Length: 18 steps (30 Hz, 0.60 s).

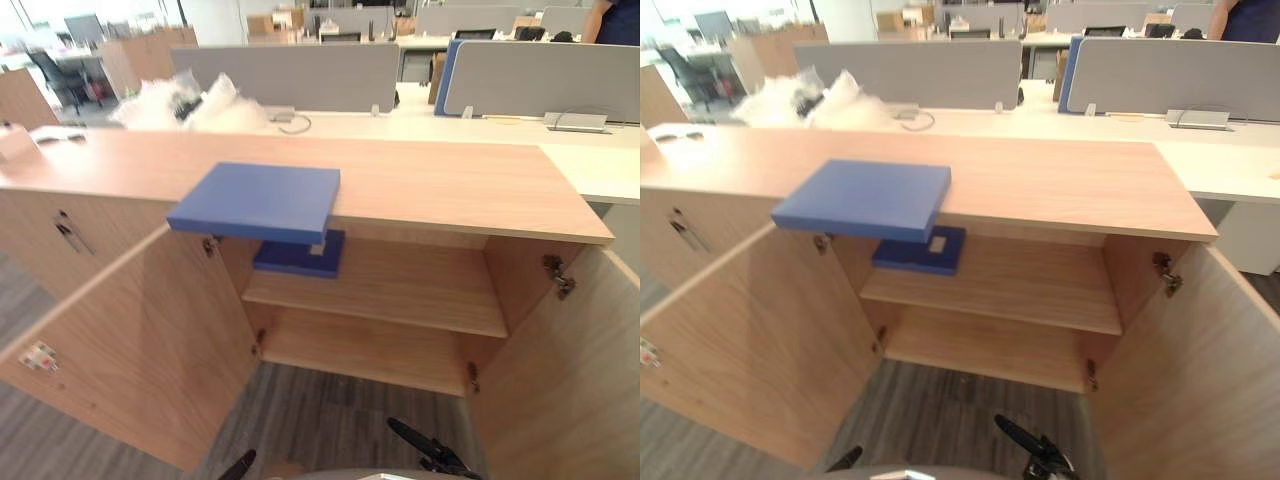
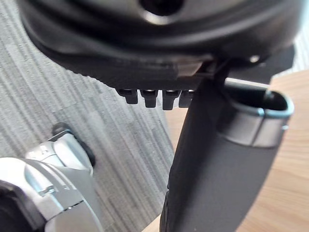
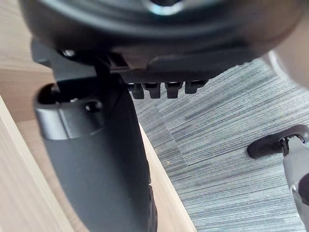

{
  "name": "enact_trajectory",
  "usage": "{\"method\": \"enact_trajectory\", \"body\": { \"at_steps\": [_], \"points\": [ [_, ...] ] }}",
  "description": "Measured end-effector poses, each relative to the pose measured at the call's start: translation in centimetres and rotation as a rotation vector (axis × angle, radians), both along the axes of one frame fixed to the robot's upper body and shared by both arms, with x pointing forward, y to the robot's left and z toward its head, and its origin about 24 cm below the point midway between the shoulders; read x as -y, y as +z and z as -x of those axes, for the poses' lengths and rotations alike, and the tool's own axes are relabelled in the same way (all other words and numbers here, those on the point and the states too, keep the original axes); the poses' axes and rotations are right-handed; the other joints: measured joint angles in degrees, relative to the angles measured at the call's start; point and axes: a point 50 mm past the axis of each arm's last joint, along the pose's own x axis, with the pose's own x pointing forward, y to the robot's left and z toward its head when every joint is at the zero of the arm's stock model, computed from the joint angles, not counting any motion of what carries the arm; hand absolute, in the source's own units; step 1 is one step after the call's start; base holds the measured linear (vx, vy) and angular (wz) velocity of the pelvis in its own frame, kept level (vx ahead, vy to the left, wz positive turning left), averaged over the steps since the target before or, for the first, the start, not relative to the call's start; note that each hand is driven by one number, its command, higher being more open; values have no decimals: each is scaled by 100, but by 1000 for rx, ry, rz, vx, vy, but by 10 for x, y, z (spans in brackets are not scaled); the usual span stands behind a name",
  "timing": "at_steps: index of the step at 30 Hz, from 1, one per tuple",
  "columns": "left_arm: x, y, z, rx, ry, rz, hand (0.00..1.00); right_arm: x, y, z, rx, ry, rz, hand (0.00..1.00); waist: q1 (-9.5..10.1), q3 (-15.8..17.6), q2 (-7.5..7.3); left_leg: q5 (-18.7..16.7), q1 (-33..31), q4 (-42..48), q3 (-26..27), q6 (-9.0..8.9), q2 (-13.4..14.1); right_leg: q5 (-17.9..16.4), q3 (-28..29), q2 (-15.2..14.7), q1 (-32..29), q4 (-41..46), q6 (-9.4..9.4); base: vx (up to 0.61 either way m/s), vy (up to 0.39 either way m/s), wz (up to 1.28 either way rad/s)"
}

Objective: Walk over to the cabinet, pick up the folder, carry it to the office cabinet, place the folder inside the office cabinet, then close the office cabinet door

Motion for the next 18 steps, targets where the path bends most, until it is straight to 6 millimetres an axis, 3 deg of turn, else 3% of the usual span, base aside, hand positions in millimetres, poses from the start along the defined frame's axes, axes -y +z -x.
{"method": "enact_trajectory", "body": {
  "at_steps": [1, 2, 3, 4, 6, 7, 9, 12, 13, 15, 18],
  "points": [
    [0, 0, 1, -1, -4, 0, 100, 5, 1, -1, 12, -6, 11, 100, 2, 3, 4, 8, 85, -74, 51, 39, -85, 134, 111, -139, -237, 460, -225, 99, 186, -4],
    [2, -1, 8, -27, -32, 6, 100, 14, 4, -2, 23, 2, 37, 100, -60, 12, 36, 46, 322, -200, 88, 140, -200, 573, 130, -424, -565, 1250, -927, 81, 150, -5],
    [1, -1, 11, -38, -45, 4, 100, 15, 4, -3, 25, 5, 42, 100, -91, 25, 60, 44, 391, -228, 99, 181, -213, 689, 77, -515, -594, 1433, -1115, 83, 166, -8],
    [0, -2, 17, -58, -49, -1, 100, 13, 4, -3, 28, 22, 44, 100, -117, 5, 51, -10, 501, -262, 117, 232, -200, 686, -47, -582, -707, 1639, -1150, 74, 116, -14],
    [-2, -1, 18, -61, -47, -3, 100, 10, 4, -7, 46, 40, 45, 100, -120, 5, 32, -66, 583, -347, 122, 261, -80, 314, -228, -403, -956, 1625, -812, 87, 37, -15],
    [-1, -1, 18, -60, -49, -1, 100, 6, 4, -10, 55, 52, 38, 100, -124, 20, 44, -63, 658, -411, 100, 250, 78, -45, -424, -123, -1036, 1382, -556, 77, -60, -4],
    [-2, -1, 17, -49, -41, 7, 100, 0, 4, -11, 53, 89, 29, 100, -131, 36, 27, -31, 739, -507, 28, 141, 272, -443, -720, 319, -1030, 602, -359, 64, -148, 7],
    [-1, -1, 17, -32, -4, 17, 100, -6, 2, -6, 30, 136, 17, 100, -143, 38, -95, -102, 788, -506, -160, -79, 320, -732, -1015, 731, -485, -965, -326, 72, -224, 29],
    [5, -2, 16, -23, 10, 31, 100, 0, 3, -6, 27, 146, 39, 100, -148, 73, 50, -136, 777, -426, -216, -157, 443, -691, -1152, 895, -367, -1178, -357, 113, -233, 31],
    [9, -3, 17, -19, 39, 39, 100, 4, 3, -6, 21, 157, 51, 100, -121, 93, 139, -292, 605, -122, -268, -357, 651, -687, -1206, 1129, -308, -1321, -400, 81, -201, 14],
    [7, -2, 20, -9, 99, 41, 100, 3, 2, -3, 8, 172, 56, 100, -107, 140, 103, -589, -38, 1288, -284, -457, 959, -688, -1329, 1465, -103, -1597, -467, 62, -152, 9]
  ]
}}
